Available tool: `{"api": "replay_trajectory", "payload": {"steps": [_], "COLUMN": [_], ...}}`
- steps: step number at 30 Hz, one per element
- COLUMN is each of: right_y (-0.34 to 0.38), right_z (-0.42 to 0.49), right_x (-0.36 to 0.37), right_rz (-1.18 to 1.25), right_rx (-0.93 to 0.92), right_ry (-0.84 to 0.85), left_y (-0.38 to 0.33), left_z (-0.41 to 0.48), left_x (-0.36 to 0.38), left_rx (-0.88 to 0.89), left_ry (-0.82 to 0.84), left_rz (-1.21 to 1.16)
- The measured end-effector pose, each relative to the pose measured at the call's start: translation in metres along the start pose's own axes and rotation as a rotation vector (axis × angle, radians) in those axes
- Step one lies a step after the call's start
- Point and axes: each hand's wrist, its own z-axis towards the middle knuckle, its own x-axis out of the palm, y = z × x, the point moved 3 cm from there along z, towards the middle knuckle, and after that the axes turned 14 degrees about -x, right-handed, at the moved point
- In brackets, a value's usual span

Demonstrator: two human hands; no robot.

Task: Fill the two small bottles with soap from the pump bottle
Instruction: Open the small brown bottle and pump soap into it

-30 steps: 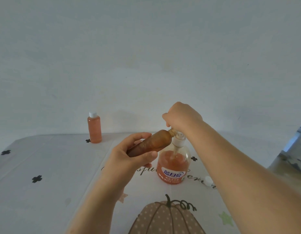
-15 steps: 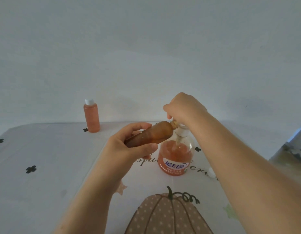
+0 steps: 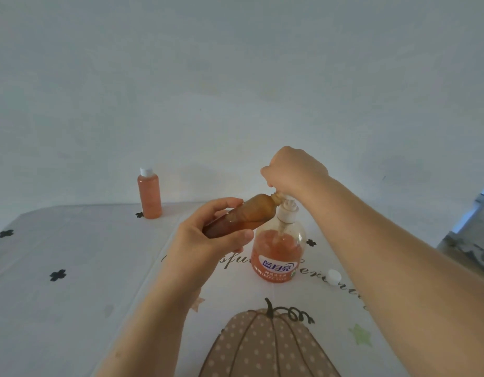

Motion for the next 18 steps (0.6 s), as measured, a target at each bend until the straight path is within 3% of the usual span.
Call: {"api": "replay_trajectory", "payload": {"steps": [18], "right_y": [-0.007], "right_z": [0.004], "right_x": [0.016], "right_rz": [0.051], "right_rx": [0.042], "right_ry": [0.001], "left_y": [0.003], "left_z": [0.004], "left_x": [-0.005], "left_rx": [-0.020], "left_ry": [0.015], "left_rz": [0.041]}}
